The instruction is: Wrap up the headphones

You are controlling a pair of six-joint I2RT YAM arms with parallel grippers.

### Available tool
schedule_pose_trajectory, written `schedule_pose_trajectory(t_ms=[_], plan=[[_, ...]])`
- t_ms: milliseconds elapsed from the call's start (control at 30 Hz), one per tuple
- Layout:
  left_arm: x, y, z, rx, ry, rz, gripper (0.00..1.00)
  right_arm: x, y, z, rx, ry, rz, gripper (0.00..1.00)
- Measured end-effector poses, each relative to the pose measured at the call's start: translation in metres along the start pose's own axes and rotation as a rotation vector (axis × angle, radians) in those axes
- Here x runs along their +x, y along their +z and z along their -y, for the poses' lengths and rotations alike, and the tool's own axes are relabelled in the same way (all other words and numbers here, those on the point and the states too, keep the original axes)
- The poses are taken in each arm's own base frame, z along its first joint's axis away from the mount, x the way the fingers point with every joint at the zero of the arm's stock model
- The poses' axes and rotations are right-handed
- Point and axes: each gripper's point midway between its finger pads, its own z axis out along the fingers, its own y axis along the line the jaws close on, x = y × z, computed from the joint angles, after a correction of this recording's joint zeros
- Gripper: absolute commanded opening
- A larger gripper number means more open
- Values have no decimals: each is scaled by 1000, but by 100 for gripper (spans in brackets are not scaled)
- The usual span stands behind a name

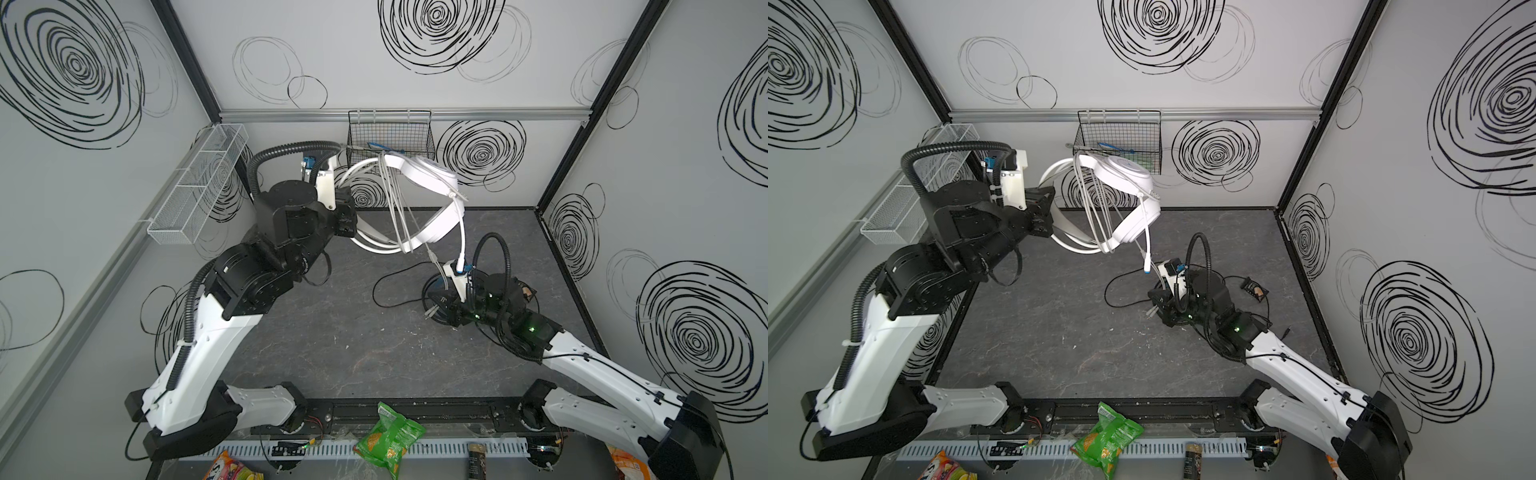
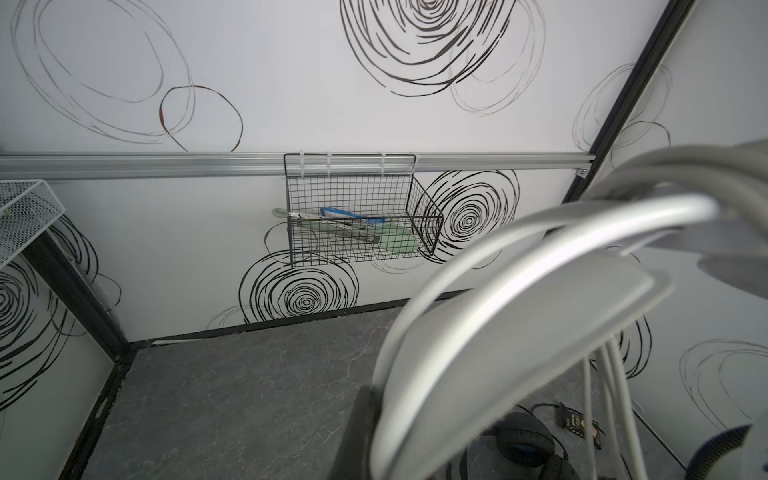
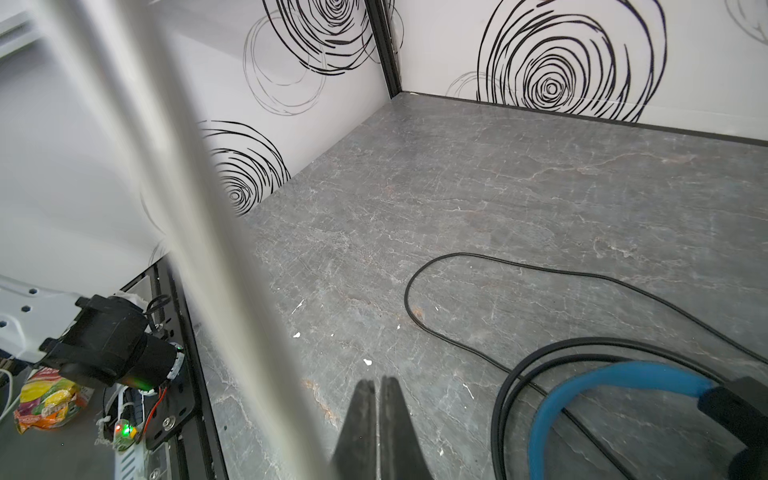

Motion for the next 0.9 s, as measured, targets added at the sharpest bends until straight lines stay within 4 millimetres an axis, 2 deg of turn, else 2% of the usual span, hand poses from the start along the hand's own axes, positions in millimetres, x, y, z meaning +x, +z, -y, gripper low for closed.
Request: schedule_pose_trajectory(t_ms=[300, 467, 567, 733, 900], plan=[[20, 35, -32, -101, -43, -50, 0, 8, 0, -49, -52, -127, -68, 0], [43, 59, -55, -172, -52, -83, 0, 6, 5, -72, -58, -217, -121, 0], [60, 71, -67, -216, -37, -117, 0, -4, 2, -92, -68, -281, -129, 0], [81, 83, -71, -243, 19, -158, 0, -27, -2, -125, -66, -382, -130, 0], [100, 91, -70, -255, 94, -185, 0, -53, 3, -136, -7, -469, -159, 0]])
